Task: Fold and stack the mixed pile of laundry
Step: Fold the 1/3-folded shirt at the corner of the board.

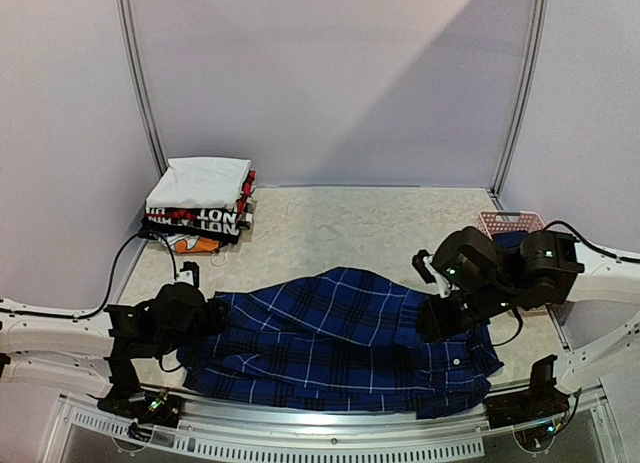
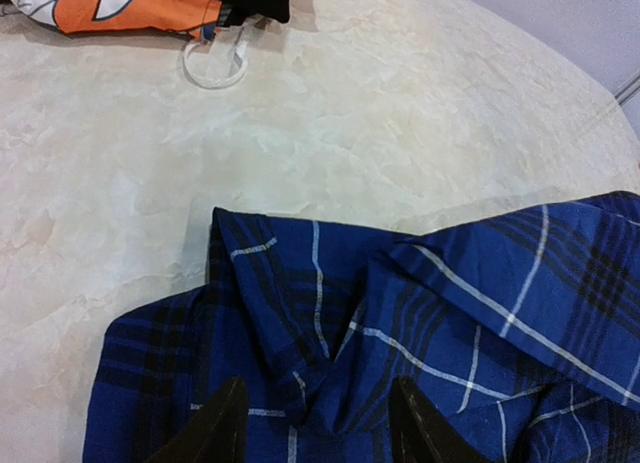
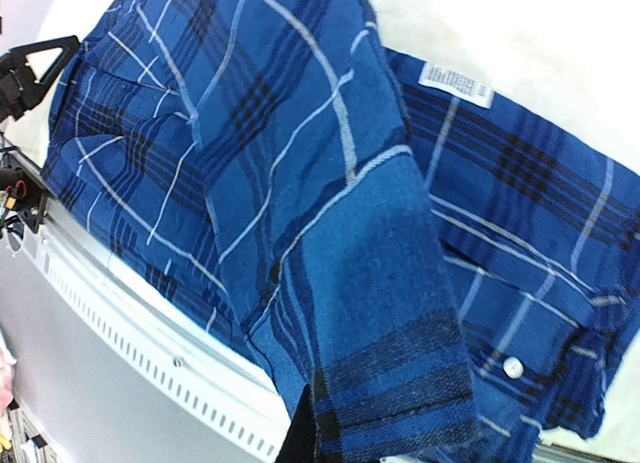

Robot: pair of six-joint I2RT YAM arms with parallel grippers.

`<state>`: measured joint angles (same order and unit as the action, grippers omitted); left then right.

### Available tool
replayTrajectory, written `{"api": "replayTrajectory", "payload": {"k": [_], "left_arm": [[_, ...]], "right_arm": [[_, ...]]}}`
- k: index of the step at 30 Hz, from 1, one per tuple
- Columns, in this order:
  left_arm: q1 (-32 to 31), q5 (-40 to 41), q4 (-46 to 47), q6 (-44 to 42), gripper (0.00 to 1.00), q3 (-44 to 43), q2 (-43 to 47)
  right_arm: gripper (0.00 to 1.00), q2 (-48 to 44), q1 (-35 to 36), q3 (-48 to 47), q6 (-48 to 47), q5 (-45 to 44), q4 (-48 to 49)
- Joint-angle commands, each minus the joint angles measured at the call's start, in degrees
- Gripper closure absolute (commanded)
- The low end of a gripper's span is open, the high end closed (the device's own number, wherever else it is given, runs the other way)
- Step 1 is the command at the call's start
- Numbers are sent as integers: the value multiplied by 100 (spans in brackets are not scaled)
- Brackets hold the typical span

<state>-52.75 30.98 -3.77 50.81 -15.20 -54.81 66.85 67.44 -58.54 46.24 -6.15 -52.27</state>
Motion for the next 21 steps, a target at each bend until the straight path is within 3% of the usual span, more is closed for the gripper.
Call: {"api": "replayTrajectory", "payload": {"k": [1, 15, 21], "left_arm": [[36, 200, 41, 17, 51, 22, -112], [61, 342, -231, 70, 52, 2, 30], [59, 289, -197, 60, 52, 21, 108]], "right_arm": [[100, -536, -11, 117, 138, -131, -749], [98, -1275, -636, 878, 63, -362, -1708], [99, -1516, -999, 1077, -47, -281, -1574]]}}
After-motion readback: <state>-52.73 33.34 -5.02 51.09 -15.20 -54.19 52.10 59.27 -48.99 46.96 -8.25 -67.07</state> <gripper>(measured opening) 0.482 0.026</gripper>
